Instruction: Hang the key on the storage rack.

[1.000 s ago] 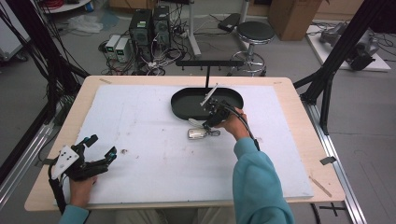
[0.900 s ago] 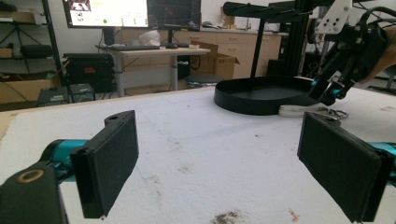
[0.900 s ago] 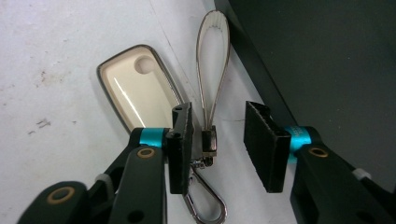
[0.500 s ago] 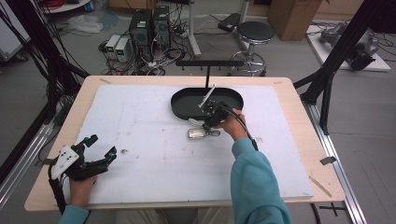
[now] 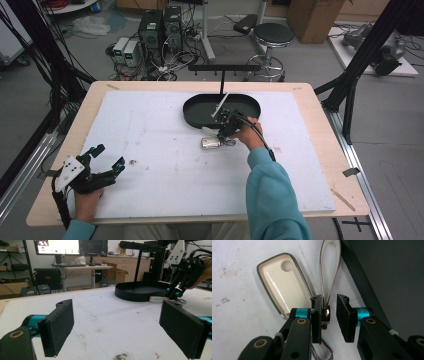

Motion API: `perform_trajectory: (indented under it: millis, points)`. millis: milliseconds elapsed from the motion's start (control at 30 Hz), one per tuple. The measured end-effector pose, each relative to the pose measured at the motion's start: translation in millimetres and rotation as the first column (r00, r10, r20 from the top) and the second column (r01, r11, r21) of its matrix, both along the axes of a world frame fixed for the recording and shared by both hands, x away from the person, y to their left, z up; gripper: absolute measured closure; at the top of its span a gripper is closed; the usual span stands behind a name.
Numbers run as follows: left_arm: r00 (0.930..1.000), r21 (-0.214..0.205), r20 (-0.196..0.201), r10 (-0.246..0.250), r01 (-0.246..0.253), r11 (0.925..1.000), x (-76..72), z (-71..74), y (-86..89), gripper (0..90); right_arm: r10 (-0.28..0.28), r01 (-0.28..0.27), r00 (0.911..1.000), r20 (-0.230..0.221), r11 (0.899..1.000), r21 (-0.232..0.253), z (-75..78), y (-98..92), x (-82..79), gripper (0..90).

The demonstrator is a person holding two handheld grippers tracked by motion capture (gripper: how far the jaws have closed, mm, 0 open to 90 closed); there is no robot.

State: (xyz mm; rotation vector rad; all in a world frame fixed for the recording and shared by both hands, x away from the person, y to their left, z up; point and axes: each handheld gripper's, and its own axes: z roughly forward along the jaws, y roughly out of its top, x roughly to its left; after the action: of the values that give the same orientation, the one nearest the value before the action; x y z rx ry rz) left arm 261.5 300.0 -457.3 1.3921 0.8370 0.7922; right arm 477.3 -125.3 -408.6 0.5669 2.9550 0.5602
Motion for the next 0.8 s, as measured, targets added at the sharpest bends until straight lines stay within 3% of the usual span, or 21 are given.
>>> perform_trajectory:
  millis: [367,800]
  points:
    - [1.0000,0.000,0.003,0.000,0.000,1.0000,0.0,-0.1,-0.2,12.9,0.027,-0.027,0.9996,-0.008,0.998,-0.055,-4.6,6.6,-1.5,81.8]
    - [1.0000,-0.004,0.000,0.002,-0.002,1.0000,0.2,-0.1,-0.1,12.9,0.004,-0.004,1.0000,-0.005,1.000,-0.005,-0.2,5.6,-1.6,82.3]
